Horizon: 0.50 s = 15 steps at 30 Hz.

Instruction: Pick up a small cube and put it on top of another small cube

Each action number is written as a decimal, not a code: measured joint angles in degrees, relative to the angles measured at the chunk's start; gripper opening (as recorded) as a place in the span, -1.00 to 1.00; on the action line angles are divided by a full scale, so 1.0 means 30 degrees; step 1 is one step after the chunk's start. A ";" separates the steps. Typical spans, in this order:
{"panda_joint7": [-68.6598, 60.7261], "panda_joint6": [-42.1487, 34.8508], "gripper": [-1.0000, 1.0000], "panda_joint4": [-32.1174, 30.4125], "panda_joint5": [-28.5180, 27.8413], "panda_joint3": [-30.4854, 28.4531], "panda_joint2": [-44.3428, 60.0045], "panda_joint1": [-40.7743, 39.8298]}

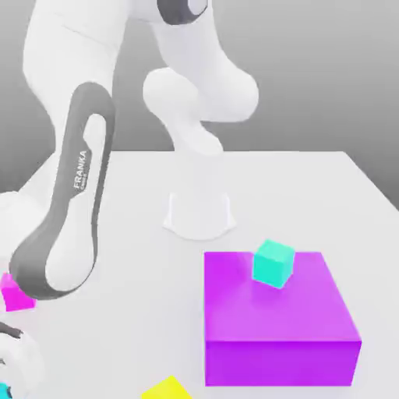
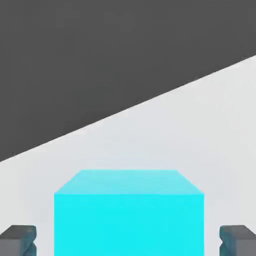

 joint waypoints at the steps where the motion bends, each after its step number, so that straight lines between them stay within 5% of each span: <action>1: -0.0008 -0.0007 -1.00 0.0000 0.0011 0.0002 0.0000 -0.0001; 8: 0.0590 -0.1681 -1.00 -0.0588 -0.0902 -0.0747 -0.2276 0.0660; 15: 0.0205 -0.3179 -1.00 -0.3767 -0.1973 0.0898 -0.7071 0.3161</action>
